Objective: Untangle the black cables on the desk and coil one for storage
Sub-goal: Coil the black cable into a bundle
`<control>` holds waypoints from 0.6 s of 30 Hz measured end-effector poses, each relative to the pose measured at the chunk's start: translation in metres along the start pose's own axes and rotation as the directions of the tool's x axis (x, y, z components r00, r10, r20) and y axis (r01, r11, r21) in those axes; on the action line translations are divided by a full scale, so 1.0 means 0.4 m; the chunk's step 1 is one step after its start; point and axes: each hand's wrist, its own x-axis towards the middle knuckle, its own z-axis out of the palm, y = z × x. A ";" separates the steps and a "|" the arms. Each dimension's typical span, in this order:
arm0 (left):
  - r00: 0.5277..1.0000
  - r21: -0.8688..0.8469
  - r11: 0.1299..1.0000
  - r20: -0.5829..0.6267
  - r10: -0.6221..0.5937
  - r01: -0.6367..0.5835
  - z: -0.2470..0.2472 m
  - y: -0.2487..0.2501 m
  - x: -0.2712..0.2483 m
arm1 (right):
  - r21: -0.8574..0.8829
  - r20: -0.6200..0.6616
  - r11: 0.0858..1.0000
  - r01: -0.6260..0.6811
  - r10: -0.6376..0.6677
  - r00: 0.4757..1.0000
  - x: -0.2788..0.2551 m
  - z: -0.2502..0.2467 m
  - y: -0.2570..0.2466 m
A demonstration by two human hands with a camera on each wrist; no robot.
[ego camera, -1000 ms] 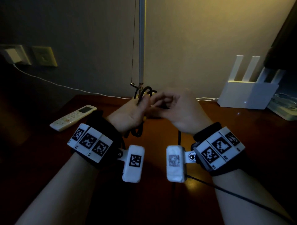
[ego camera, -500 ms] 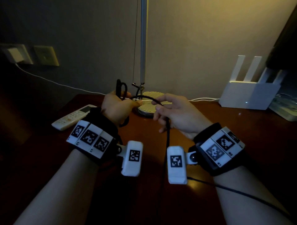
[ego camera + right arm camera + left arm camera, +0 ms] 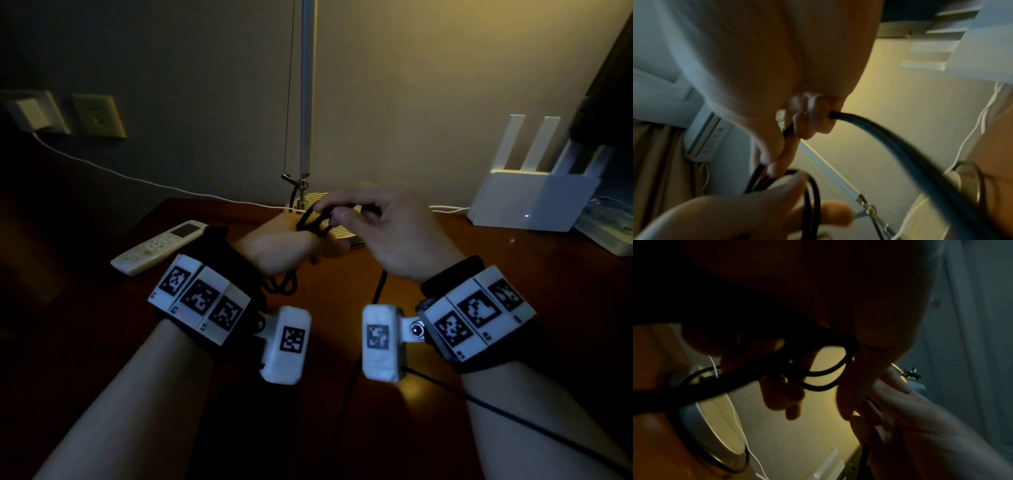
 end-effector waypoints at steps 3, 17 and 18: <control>0.995 -0.048 0.994 -0.030 0.097 -0.099 -0.009 -0.011 0.005 | 0.037 -0.086 0.999 -0.039 0.042 0.995 0.004 0.008 -0.002; 0.916 -0.175 0.977 -0.399 0.046 -0.125 -0.044 -0.050 0.044 | 0.700 0.155 0.661 -0.271 0.230 0.961 0.006 -0.006 0.014; 0.942 -0.178 0.974 -0.325 0.079 -0.143 -0.041 -0.049 0.040 | 0.691 0.108 0.677 -0.252 0.248 0.963 0.008 -0.005 0.021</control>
